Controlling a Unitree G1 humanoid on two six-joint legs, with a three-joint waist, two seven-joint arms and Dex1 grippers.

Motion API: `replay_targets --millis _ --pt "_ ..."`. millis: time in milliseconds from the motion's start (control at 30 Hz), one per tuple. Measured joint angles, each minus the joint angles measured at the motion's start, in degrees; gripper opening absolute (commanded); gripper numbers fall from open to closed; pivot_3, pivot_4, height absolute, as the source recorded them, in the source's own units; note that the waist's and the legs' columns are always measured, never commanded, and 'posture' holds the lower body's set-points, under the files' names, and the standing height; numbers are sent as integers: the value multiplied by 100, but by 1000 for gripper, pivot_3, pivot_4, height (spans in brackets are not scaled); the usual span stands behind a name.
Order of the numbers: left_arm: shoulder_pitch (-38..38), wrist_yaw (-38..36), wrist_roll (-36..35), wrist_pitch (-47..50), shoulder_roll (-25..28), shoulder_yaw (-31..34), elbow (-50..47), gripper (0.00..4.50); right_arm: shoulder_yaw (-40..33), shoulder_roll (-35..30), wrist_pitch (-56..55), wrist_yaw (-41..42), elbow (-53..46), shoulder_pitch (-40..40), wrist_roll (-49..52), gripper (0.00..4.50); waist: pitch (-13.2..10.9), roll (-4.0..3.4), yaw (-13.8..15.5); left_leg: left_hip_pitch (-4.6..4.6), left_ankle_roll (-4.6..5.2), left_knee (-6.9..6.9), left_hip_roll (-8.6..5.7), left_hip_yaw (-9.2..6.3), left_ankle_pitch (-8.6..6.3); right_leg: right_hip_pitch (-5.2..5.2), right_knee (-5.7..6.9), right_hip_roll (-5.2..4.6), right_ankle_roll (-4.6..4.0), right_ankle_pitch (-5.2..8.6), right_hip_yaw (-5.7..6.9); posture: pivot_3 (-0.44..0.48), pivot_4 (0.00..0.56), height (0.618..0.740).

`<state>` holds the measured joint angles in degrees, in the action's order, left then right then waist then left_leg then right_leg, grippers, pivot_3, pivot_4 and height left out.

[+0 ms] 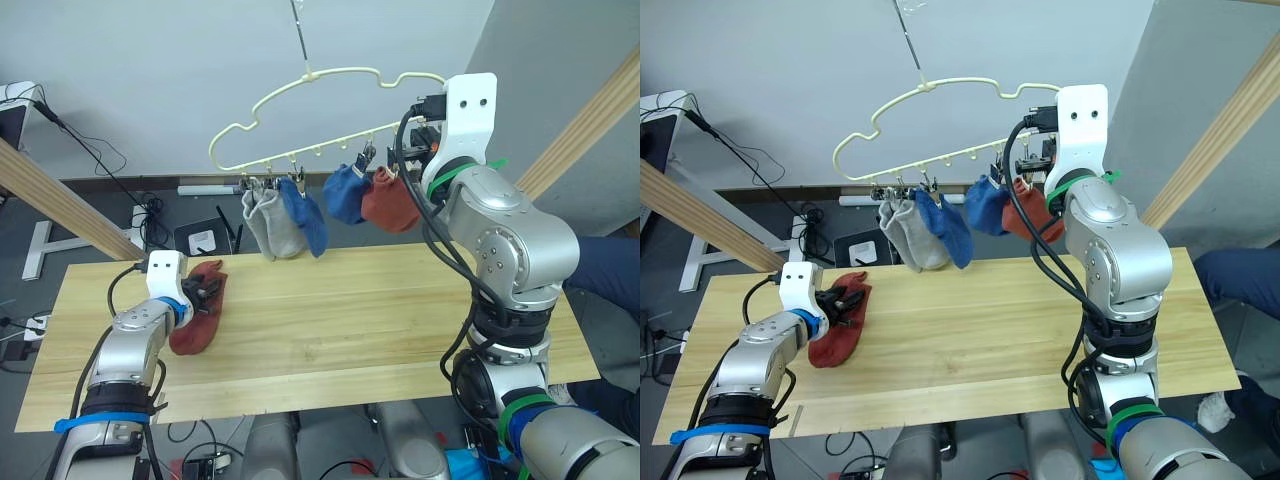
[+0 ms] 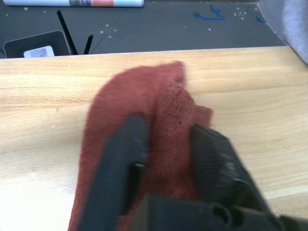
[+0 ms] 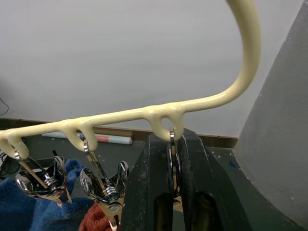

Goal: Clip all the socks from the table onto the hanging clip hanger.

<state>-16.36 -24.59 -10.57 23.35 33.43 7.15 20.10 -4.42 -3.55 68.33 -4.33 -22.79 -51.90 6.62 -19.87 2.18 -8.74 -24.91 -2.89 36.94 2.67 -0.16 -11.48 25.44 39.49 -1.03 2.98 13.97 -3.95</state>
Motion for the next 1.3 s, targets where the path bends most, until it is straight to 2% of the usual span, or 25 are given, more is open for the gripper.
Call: replay_targets --millis 67,100,333,500,733,933,1167,1300 --pt "16 13 20 0 2 4 -11 150 0 7 0 4 0 0 0 0 0 0 -19 0 0 0 1 2 0 -3 -7 0 0 0 -1 -238 333 740" --pt "27 18 25 0 8 9 -23 38 0 11 0 6 0 0 0 0 0 0 -22 0 0 0 0 3 0 -3 -9 0 0 0 -2 -238 333 740" --pt "197 -19 3 111 11 103 -258 38 -4 82 25 38 0 0 19 0 0 0 -68 0 0 -12 3 8 -1 -10 -42 -1 1 0 -5 -233 337 740" --pt "387 -333 -193 464 14 191 -697 38 -53 181 119 44 -1 -1 57 0 0 0 -65 -1 1 -26 2 9 -1 -9 -49 -3 1 0 -4 -226 339 740" --pt "595 -1142 -1045 1558 -144 2 -1932 38 -159 378 337 43 -10 -14 143 0 -2 3 -45 -11 0 -29 1 3 -1 -4 -56 -3 2 0 1 -222 338 740" --pt "228 -1215 -1681 2272 -280 23 -2643 38 -250 412 400 41 -71 -21 145 0 -2 4 -56 -12 0 -32 0 2 -1 -3 -58 -1 3 1 1 -221 339 740" --pt "-1057 -1071 -3283 3563 -956 125 -3731 38 -336 657 527 27 -80 -12 148 0 -4 6 24 -27 1 -27 -4 -11 -2 -1 -65 0 5 1 11 -222 338 740" --pt "-1302 -833 -3518 3792 -1114 108 -3758 38 -361 683 529 28 -80 -13 144 0 -4 6 2 -29 1 -34 -2 -19 -2 5 -63 5 4 1 17 -218 333 740"
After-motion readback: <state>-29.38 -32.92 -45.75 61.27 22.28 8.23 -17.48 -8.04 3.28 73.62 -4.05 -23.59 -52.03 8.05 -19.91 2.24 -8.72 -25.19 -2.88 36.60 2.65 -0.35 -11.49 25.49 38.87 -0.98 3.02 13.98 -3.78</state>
